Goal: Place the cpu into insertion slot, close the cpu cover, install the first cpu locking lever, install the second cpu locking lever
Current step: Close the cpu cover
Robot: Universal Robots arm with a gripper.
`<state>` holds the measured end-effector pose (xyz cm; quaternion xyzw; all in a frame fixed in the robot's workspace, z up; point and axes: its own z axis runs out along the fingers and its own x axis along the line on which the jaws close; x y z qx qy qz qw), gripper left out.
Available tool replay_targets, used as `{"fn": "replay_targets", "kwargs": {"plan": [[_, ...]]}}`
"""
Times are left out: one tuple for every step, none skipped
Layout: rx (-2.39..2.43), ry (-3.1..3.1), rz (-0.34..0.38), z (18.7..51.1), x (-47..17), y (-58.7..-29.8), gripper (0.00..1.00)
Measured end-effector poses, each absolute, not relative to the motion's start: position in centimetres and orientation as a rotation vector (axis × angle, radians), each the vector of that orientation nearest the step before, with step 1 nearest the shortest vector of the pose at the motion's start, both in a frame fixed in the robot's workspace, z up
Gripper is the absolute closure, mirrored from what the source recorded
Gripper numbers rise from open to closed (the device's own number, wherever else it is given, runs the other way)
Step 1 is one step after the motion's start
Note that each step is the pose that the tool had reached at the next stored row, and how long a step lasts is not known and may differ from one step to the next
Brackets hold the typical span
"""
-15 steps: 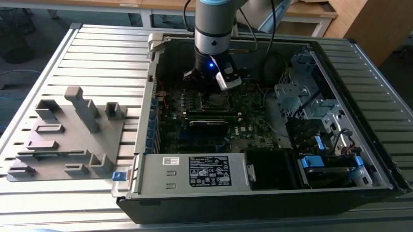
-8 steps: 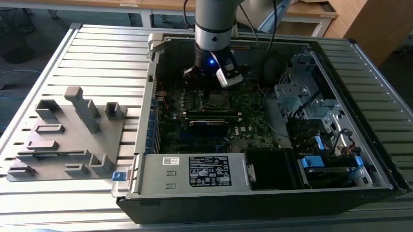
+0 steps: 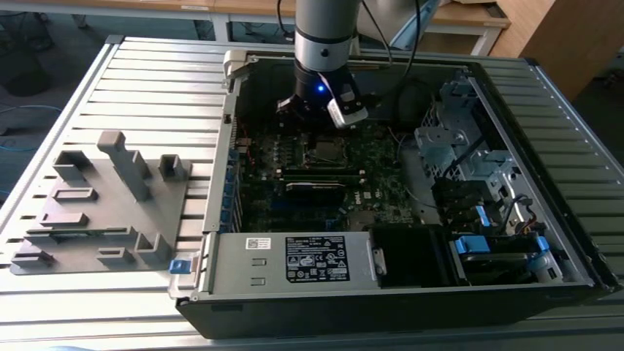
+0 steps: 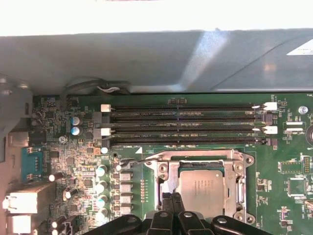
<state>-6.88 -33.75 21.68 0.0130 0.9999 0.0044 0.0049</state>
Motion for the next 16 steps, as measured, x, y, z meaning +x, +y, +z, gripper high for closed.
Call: {"fn": "replay_targets", "kwargs": {"plan": [[0.040,3.131,0.014,21.7,-6.8,-33.8,0.89],[0.040,3.132,0.013,21.7,-6.7,-33.7,0.89],[0.040,3.132,0.013,21.7,-6.5,-33.7,0.89],[0.041,3.132,0.013,21.7,-6.3,-33.7,0.89],[0.041,3.131,0.014,21.7,-6.1,-33.7,0.89],[0.041,3.131,0.014,21.7,-5.8,-33.7,0.89],[0.041,3.131,0.014,21.7,-5.6,-33.7,0.89],[0.041,3.131,0.014,21.7,-5.4,-33.7,0.89],[0.041,3.131,0.013,21.7,-5.1,-33.7,0.89],[0.041,3.131,0.013,21.6,-4.9,-33.7,0.89],[0.041,3.131,0.014,21.6,-4.6,-33.7,0.89],[0.041,3.131,0.014,21.6,-4.4,-33.7,0.89],[0.040,3.131,0.013,21.6,-4.3,-33.7,0.89],[0.040,3.131,0.013,21.6,-4.3,-33.7,0.89],[0.041,3.132,0.013,21.6,-4.3,-33.7,0.89],[0.041,3.131,0.013,21.7,-4.3,-33.7,0.89]]}}
